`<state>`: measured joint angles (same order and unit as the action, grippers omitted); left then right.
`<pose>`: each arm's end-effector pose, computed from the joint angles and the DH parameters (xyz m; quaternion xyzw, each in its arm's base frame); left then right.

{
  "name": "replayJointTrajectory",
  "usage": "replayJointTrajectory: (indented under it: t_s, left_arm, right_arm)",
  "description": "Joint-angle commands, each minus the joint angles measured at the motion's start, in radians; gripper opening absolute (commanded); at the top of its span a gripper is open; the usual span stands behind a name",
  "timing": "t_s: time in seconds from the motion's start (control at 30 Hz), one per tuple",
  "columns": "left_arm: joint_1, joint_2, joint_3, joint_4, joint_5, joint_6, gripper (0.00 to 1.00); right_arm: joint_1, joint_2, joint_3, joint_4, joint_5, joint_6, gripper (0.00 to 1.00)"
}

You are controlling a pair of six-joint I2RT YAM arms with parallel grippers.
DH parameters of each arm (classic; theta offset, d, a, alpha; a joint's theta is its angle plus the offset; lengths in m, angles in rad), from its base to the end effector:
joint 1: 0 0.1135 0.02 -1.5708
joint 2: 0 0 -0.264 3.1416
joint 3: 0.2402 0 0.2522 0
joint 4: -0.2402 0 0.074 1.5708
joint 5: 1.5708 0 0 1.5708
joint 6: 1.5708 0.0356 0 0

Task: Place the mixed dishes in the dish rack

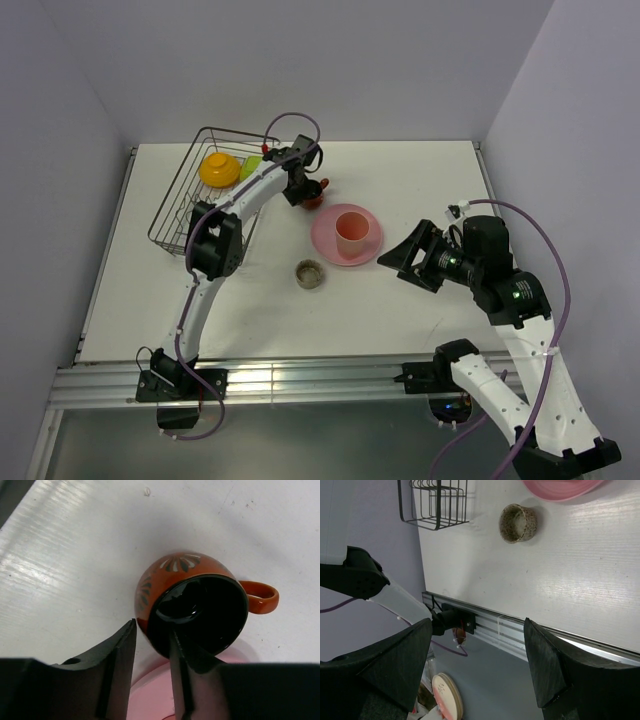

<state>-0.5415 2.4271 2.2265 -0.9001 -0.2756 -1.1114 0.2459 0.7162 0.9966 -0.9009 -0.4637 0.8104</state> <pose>0.4510 -0.2600 0.2000 -0.3015 0.9154 -0.0792 0.2545 0.1181 0.0461 0.3507 0.1401 0.8605 0.4009 0.2816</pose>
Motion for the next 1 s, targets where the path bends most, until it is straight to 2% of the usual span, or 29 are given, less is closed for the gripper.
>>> replayJointTrajectory:
  t_s: [0.0,0.1,0.23,0.33,0.63,0.8,0.97]
  left_arm:
    - [-0.012,0.020,0.038,0.003,-0.025,0.019,0.36]
    - [-0.012,0.015,0.038,0.006,-0.036,0.021,0.24]
    - [-0.011,0.006,0.042,0.015,-0.043,0.030,0.15]
    - [-0.003,0.001,0.047,0.023,-0.036,0.036,0.00]
    - [0.017,-0.059,0.070,0.021,-0.042,0.051,0.00]
    - [0.023,-0.144,0.120,0.006,-0.033,0.073,0.00]
    - [0.054,-0.287,0.082,-0.054,0.077,0.061,0.00]
  right_arm:
    - [-0.014,-0.006,0.022,0.000,-0.010,-0.030,0.81]
    - [-0.020,-0.003,0.028,-0.006,-0.015,-0.037,0.81]
    - [-0.028,-0.001,0.034,-0.015,-0.020,-0.048,0.81]
    - [-0.031,-0.001,0.037,-0.018,-0.024,-0.057,0.81]
    - [-0.042,0.020,0.054,-0.021,-0.038,-0.083,0.81]
    - [-0.043,0.051,0.068,0.002,-0.059,-0.105,0.81]
    - [-0.042,0.103,0.099,0.020,-0.075,-0.161,0.81]
